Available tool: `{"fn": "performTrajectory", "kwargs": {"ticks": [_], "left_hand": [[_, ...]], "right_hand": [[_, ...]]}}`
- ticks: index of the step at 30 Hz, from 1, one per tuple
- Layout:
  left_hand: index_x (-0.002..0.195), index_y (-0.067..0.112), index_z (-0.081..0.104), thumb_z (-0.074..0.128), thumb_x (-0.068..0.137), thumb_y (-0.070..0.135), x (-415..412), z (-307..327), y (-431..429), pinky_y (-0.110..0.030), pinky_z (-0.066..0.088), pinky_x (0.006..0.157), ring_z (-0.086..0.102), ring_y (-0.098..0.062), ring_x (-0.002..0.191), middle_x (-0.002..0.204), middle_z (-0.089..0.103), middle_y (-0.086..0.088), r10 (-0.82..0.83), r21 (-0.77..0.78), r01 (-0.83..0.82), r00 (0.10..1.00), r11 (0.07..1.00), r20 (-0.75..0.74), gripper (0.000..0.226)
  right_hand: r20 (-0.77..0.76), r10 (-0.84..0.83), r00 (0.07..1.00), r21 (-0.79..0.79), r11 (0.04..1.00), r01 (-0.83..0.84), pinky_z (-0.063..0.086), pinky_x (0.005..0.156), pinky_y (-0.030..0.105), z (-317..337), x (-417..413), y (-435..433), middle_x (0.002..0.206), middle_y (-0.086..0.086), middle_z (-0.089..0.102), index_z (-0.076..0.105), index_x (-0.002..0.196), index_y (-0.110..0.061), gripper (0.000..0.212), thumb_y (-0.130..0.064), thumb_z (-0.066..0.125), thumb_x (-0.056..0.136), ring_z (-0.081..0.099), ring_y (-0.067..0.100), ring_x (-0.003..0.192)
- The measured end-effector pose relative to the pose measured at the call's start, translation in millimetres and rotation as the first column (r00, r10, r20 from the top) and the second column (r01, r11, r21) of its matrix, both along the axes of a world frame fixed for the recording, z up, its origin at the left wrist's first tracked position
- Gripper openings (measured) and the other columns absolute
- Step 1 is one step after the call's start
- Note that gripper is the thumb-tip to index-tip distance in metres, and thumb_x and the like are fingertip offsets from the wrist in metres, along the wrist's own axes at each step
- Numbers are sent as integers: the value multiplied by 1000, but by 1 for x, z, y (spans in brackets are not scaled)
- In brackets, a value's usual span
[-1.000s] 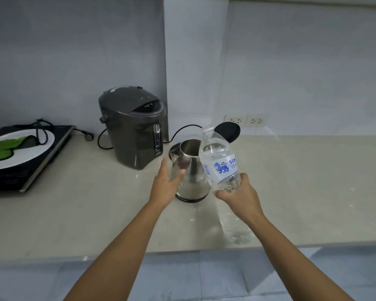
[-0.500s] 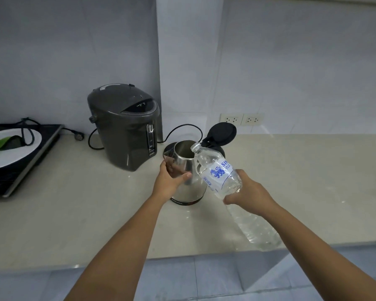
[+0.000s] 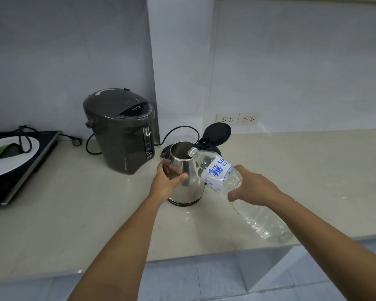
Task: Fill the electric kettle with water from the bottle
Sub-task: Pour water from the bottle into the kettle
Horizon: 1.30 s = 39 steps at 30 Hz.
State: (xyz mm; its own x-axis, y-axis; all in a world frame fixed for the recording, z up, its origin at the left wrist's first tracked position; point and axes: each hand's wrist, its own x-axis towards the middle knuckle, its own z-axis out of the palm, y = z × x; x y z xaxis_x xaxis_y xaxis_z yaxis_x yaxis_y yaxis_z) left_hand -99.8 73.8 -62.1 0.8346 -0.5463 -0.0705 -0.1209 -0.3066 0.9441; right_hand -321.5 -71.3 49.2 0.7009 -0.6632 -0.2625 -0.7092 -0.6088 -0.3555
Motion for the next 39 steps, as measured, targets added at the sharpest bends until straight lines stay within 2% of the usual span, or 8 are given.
{"fn": "performTrajectory", "kwargs": {"ticks": [7, 12, 17, 20, 28, 31, 35, 39], "left_hand": [[139, 25, 34, 86, 68, 42, 2, 0, -1, -41, 50, 98, 52, -11, 109, 102, 50, 25, -10, 1, 10, 1000, 1000, 3, 89], [129, 34, 34, 86, 68, 41, 2, -1, -1, -47, 51, 97, 53, -12, 112, 103, 52, 26, -17, -7, 17, 1000, 1000, -15, 81], [137, 32, 33, 87, 66, 43, 4, -5, -1, -47, 51, 97, 52, -11, 112, 105, 49, 29, -22, -32, 21, 999, 999, -32, 90], [131, 36, 35, 87, 64, 43, 5, -7, -1, -47, 52, 96, 54, -8, 109, 105, 52, 27, -21, -47, 19, 999, 999, -41, 85], [123, 39, 34, 87, 65, 41, 4, -9, -1, -25, 45, 91, 54, -5, 105, 104, 51, 29, -16, -52, 16, 1000, 999, -5, 79], [130, 35, 35, 87, 66, 42, 4, -9, -1, -22, 44, 89, 53, 4, 99, 104, 50, 29, -13, -53, 14, 1000, 999, 5, 83], [122, 40, 33, 87, 66, 40, 2, -13, 1, -37, 52, 95, 54, -6, 106, 106, 51, 28, -17, -38, 17, 1000, 999, -12, 78], [129, 34, 36, 87, 67, 39, 1, -12, 3, -23, 42, 92, 53, -7, 109, 106, 52, 26, -23, -51, 23, 1000, 998, 3, 80]], "right_hand": [[-34, 8, 999, -58, 998, -10, 40, 55, 27, 3, 1, 3, 77, -9, 58, 30, 137, -40, 84, -44, 74, 65, 56, 10, 67], [-68, 18, 998, -103, 994, -25, 40, 55, 26, 9, 2, -1, 76, -8, 58, 32, 134, -40, 81, -44, 73, 64, 58, 12, 67], [-112, 41, 993, -150, 987, -58, 41, 56, 26, 16, 5, -5, 76, -7, 59, 32, 132, -38, 80, -45, 72, 63, 58, 14, 68], [-129, 49, 990, -175, 982, -71, 41, 55, 26, 18, 6, -7, 75, -8, 58, 31, 134, -38, 83, -46, 72, 63, 57, 13, 67], [-154, 54, 987, -168, 983, -80, 41, 55, 27, 19, 7, -7, 78, -6, 58, 30, 135, -37, 83, -47, 73, 64, 57, 13, 67], [-153, 52, 987, -165, 983, -78, 40, 55, 26, 19, 7, -8, 77, -7, 58, 30, 135, -37, 83, -47, 72, 64, 56, 13, 66], [-170, 54, 984, -176, 981, -84, 41, 56, 27, 16, 6, -7, 78, -7, 57, 31, 135, -37, 83, -47, 72, 64, 56, 13, 66], [-180, 59, 982, -183, 979, -92, 40, 56, 27, 17, 8, -6, 79, -8, 56, 30, 137, -37, 84, -47, 73, 65, 57, 16, 72]]}}
